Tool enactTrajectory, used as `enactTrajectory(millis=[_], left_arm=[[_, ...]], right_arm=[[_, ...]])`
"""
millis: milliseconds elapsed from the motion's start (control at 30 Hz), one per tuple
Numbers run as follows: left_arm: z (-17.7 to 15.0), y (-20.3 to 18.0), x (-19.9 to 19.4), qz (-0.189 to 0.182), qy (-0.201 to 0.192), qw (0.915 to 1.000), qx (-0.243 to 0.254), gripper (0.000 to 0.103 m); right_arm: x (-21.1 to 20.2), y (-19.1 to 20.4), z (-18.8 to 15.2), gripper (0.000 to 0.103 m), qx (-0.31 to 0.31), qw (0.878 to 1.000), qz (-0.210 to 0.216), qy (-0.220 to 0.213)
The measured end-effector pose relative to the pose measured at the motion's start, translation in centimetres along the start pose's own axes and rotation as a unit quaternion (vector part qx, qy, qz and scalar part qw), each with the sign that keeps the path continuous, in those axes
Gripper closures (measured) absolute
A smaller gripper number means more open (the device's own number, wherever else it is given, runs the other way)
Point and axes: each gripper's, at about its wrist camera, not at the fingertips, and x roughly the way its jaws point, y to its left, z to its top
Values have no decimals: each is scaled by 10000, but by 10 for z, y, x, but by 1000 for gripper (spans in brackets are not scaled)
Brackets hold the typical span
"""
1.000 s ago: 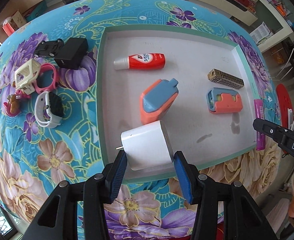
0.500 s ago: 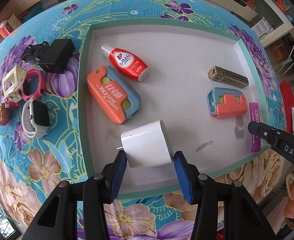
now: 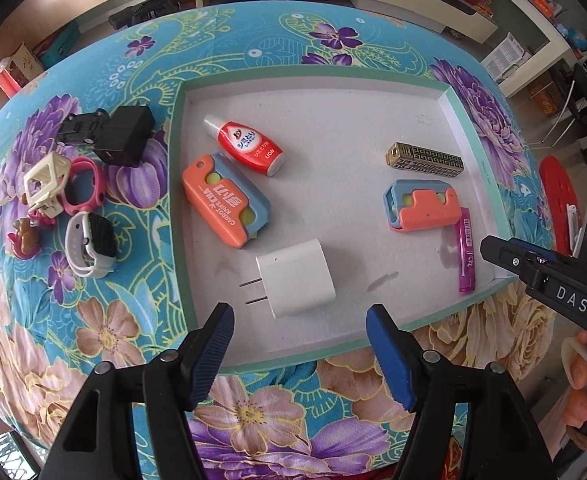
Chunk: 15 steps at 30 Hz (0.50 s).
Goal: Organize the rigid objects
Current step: 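Carry the lighter and charger into the white tray and open both tools, then withdraw both tools from the tray back toward the pile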
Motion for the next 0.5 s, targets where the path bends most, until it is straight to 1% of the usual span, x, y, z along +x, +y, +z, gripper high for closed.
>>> enactTrajectory(millis=[33, 100, 167, 200, 233, 267, 333, 367, 433, 500], left_arm=[[-1, 6, -2, 20, -49, 10000, -13, 24], [-2, 10, -12, 78, -126, 9999, -36, 20], [-5, 14, -20, 113, -213, 9997, -71, 13], [-6, 16, -24, 126, -261, 9995, -101, 11], [-8, 18, -29, 134, -307, 9993, -135, 7], [-9, 21, -32, 135, -356, 9991, -172, 3], [-10, 28, -37, 142, -448, 9986, -251, 0], [-11, 30, -40, 157, -480, 9983, -287, 0], [-13, 35, -44, 211, -535, 9977, -363, 0], [-14, 42, -48, 289, -599, 9968, -440, 0]], right_arm=[[-5, 1, -1, 61, -8, 10000, -5, -38], [-13, 1, -4, 54, -29, 9999, -14, -117], [-24, 3, -7, 43, -64, 9998, -17, -204], [-28, 4, -8, 41, -87, 9997, -23, -237], [-32, 7, -8, 36, -110, 9996, -33, -266], [-35, 9, -9, 33, -133, 9995, -40, -289], [-40, 13, -12, 32, -175, 9993, -35, -338], [-42, 16, -12, 27, -194, 9991, -46, -362], [-48, 18, -15, 22, -224, 9988, -70, -419], [-51, 24, -15, 22, -258, 9986, -74, -449]])
